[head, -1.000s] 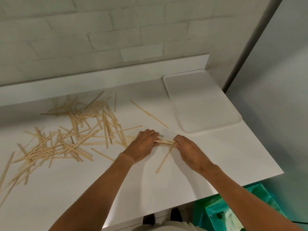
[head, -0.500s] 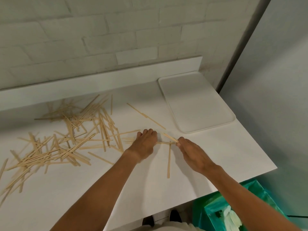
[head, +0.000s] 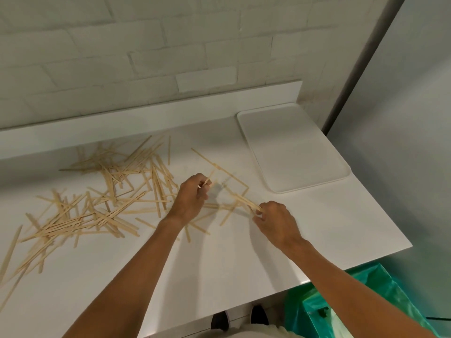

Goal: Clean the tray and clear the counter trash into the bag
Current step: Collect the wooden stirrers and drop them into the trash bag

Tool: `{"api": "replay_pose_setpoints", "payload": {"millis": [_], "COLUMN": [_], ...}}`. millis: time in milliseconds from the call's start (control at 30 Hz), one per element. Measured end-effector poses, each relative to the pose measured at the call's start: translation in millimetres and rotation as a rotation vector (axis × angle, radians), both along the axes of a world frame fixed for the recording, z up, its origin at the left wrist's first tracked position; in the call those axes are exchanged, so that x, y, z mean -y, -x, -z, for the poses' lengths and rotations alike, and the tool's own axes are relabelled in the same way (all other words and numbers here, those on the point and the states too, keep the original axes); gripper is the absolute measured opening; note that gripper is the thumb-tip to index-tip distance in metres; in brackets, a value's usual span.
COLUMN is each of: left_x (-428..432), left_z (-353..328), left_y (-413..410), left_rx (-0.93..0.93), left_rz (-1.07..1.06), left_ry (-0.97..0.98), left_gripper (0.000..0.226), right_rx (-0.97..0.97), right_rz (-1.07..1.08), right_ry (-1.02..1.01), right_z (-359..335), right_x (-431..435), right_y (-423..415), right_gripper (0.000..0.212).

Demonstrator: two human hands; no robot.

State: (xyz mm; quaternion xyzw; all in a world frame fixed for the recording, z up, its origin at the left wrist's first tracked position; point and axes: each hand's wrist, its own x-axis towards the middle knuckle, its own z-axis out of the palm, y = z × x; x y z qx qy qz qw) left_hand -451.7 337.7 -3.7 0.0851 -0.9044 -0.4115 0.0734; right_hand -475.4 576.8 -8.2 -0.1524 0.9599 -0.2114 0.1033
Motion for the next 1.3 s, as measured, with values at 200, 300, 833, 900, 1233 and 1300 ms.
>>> {"api": "replay_pose_setpoints", "payload": {"millis": [200,300,833,900,1233,1300], "left_x": [3.6,1.0,-17.8,-21.3,-30.4,-29.6], "left_z": [9.4,10.2,20.0,18.5,26.7,28.4], "left_y": [-18.8,-24.7,-32.1,-31.6,-41.6,-40.1], "left_rx": [0.100,0.128,0.282,0.312,0.202,0.169], "left_rz": [0.019,0.051,0.103,0.142,0.134,0.128], "left_ry": [0.049,0.025,0.305,0.421,0.834,0.827], "left_gripper": [0.026,0.029,0.019,0.025,0.044,0.044], "right_rx": [-0.116,-0.118,0.327,0.341,0.311,0.306], "right_rz": [0.015,-0.027,0.014,0.042,0.200,0.209], "right_ry": [-0.128,-0.181,0.313,0.323,0.413,0.405], "right_z": [3.9,10.8,-10.7,-10.5,-2.4,2.6], "right_x": [3.0,5.7,5.4,7.4,11.7,10.9], "right_y": [4.1,3.0,13.4,11.2,-3.4,-10.1], "right_gripper": [0.017,0.011,0.012,0.012,0.022,0.022]}}
